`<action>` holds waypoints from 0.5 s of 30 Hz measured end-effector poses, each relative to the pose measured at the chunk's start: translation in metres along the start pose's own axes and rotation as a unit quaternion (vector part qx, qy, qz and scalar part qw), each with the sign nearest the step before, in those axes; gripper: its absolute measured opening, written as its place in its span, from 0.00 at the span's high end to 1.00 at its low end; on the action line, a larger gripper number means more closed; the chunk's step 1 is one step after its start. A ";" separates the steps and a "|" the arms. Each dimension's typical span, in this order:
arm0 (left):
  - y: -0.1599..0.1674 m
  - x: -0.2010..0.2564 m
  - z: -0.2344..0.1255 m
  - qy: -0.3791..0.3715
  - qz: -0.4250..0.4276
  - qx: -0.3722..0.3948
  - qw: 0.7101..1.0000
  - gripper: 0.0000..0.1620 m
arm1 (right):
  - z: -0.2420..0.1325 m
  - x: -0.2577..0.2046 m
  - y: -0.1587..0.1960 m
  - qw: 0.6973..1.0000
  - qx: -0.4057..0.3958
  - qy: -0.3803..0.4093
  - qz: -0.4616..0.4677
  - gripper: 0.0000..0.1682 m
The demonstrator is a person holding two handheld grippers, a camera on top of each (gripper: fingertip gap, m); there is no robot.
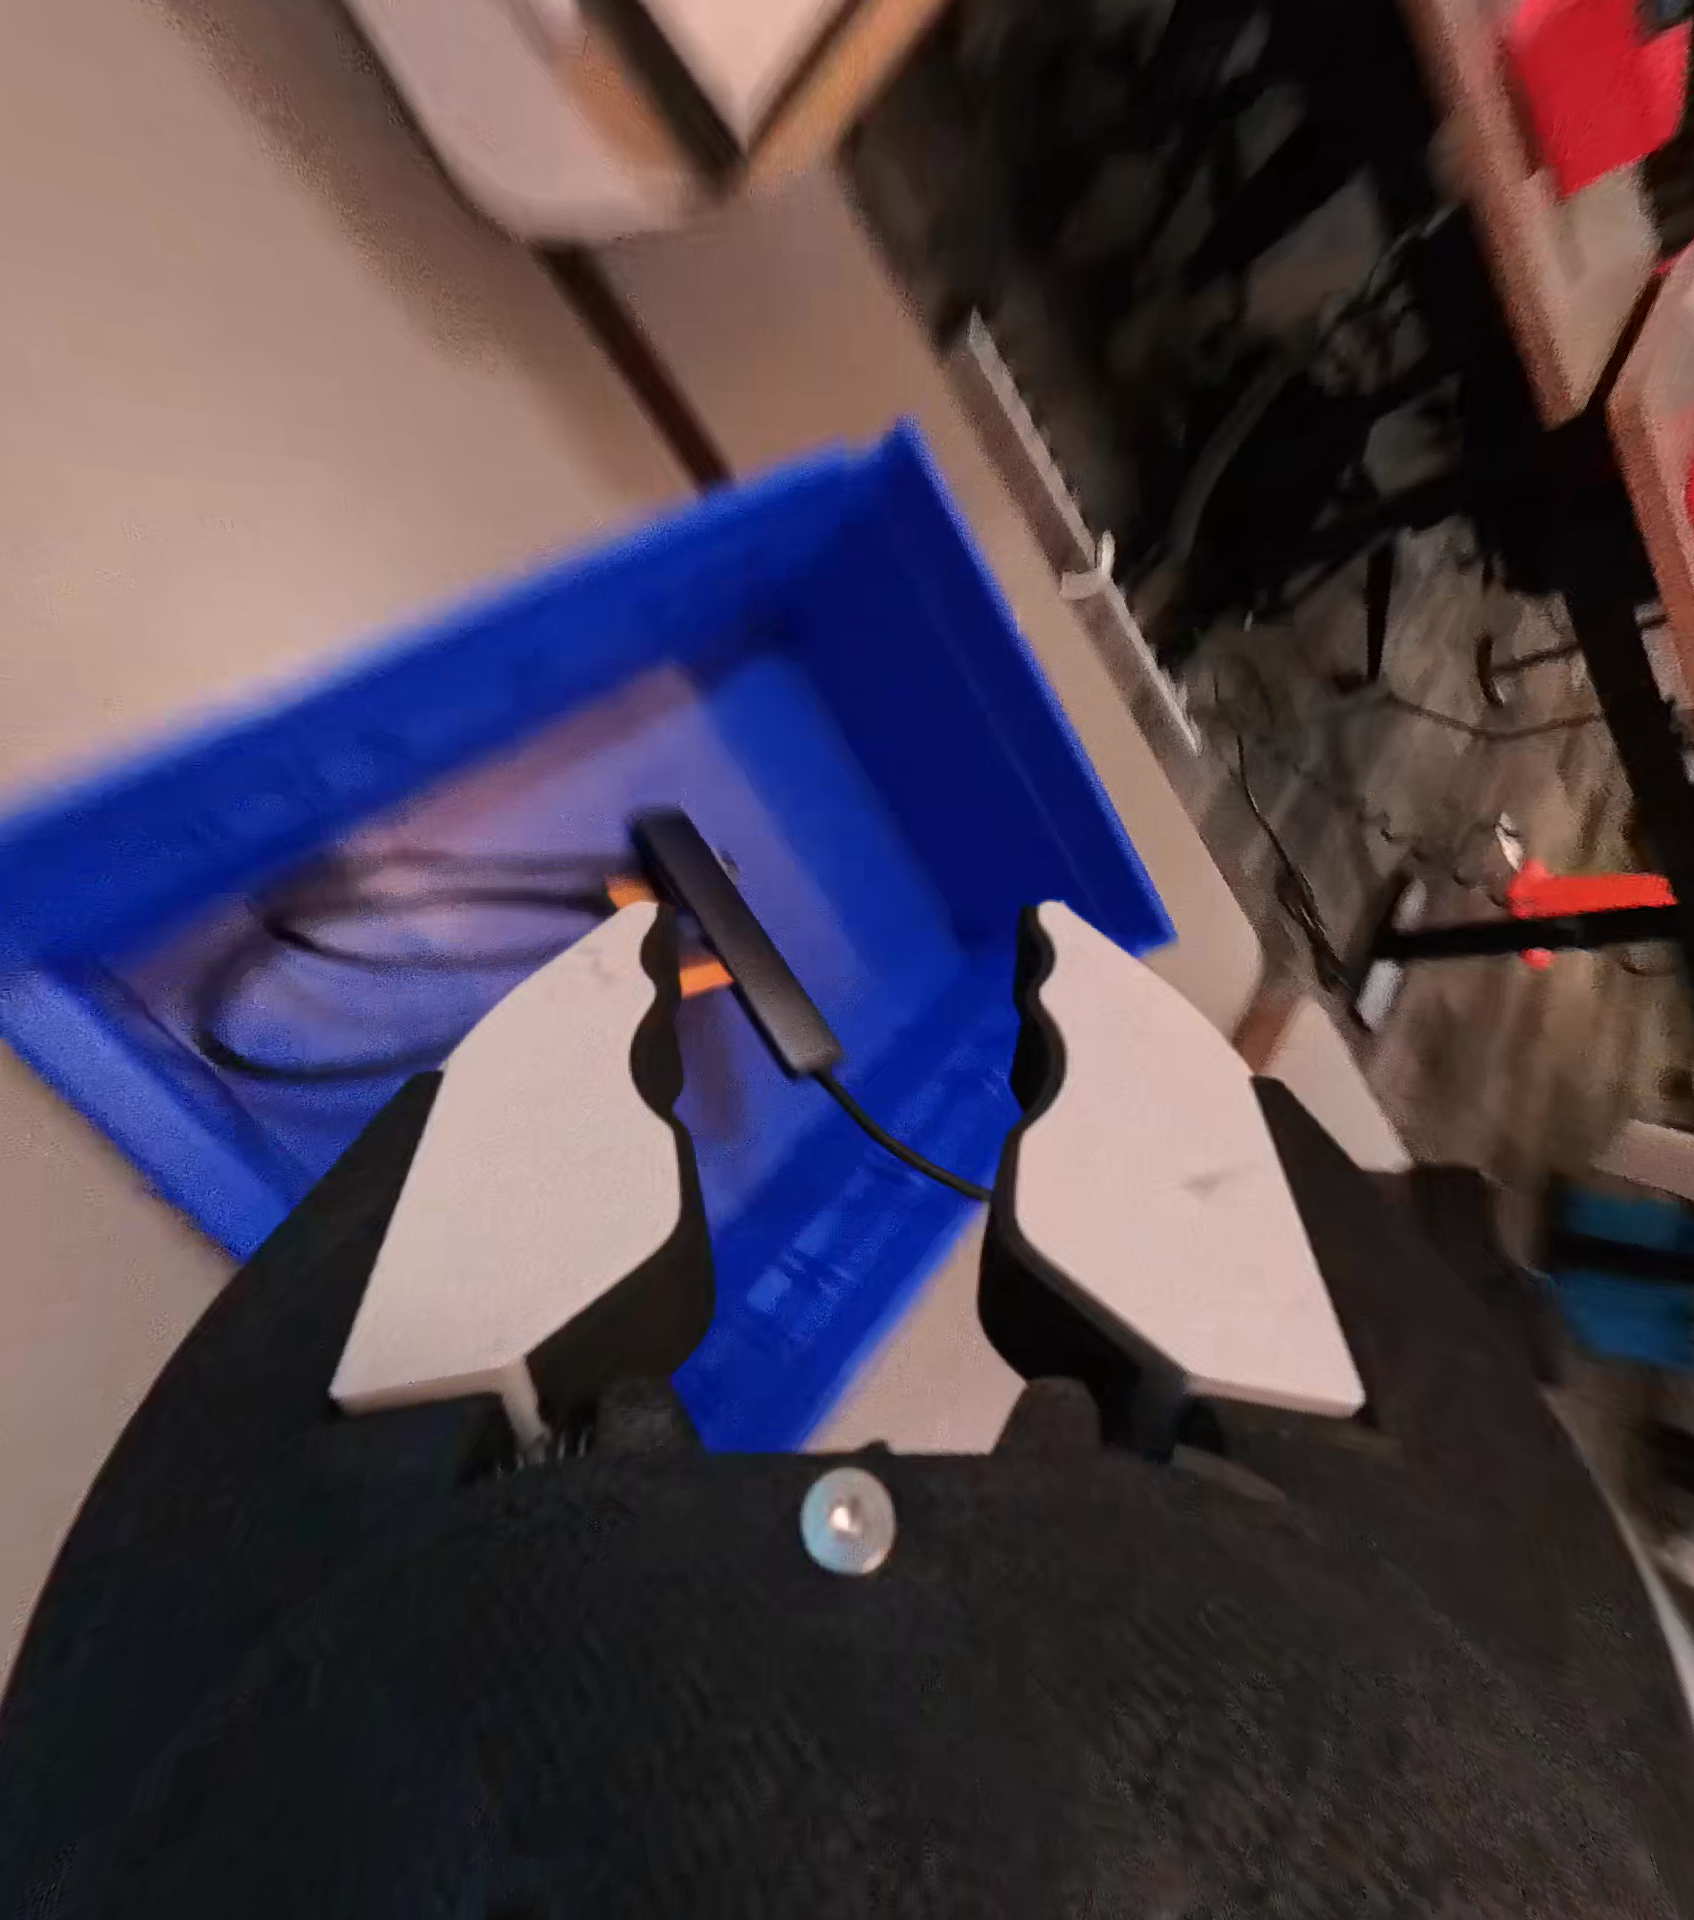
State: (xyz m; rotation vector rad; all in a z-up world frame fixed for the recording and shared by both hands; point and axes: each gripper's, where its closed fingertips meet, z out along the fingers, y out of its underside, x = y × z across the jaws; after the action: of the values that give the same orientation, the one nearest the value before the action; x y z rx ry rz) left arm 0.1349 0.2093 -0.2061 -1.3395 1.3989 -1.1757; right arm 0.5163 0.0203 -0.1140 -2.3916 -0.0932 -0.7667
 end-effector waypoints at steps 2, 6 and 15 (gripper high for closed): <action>0.000 0.000 0.000 -0.001 0.002 -0.001 1.000 0.75 | -0.021 -0.029 -0.024 0.993 0.097 -0.016 0.061 0.66; -0.003 0.004 -0.002 0.008 -0.016 0.007 1.000 0.75 | -0.044 -0.098 -0.046 0.961 0.235 -0.018 0.141 0.73; -0.060 -0.079 -0.038 -0.102 0.128 -0.073 0.984 0.79 | -0.042 -0.126 -0.007 0.966 0.208 0.046 0.148 0.77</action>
State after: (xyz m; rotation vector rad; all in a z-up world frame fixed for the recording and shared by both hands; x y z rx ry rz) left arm 0.1149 0.2917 -0.1419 -1.2948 1.4760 -0.7580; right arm 0.3892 0.0159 -0.1516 -1.9119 0.1279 -0.6415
